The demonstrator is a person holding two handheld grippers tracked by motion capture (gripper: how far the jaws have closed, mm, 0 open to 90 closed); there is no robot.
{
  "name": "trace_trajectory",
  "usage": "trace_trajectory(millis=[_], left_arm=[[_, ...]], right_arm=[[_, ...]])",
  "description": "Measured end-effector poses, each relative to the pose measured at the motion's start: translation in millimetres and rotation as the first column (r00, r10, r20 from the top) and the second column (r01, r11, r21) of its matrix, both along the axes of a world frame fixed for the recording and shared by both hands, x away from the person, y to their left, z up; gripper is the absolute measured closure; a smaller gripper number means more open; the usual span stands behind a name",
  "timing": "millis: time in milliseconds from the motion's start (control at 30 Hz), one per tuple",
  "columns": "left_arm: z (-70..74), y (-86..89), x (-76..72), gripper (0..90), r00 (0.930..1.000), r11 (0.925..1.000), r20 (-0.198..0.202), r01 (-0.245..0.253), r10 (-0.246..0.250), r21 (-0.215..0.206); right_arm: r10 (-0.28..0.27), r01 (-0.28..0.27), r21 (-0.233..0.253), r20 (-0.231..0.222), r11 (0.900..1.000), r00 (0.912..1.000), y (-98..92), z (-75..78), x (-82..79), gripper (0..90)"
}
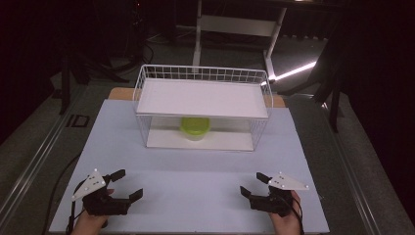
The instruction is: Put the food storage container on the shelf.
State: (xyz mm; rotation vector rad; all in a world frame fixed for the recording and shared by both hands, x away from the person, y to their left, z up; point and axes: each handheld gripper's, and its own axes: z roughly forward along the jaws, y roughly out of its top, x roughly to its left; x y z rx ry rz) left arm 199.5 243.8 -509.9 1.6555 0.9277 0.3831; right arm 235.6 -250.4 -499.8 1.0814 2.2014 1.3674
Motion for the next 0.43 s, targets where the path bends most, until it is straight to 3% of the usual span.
trace_trajectory(millis=[433], left_arm=[[-1.6, 5.8, 0.0, 2.1, 0.9995, 0.9992, -0.009, -0.031, 0.031, -0.025]], right_arm=[[0.001, -0.001, -0.015, -0.034, 1.000, 0.9994, 0.0, -6.8, 3.7, 19.0]])
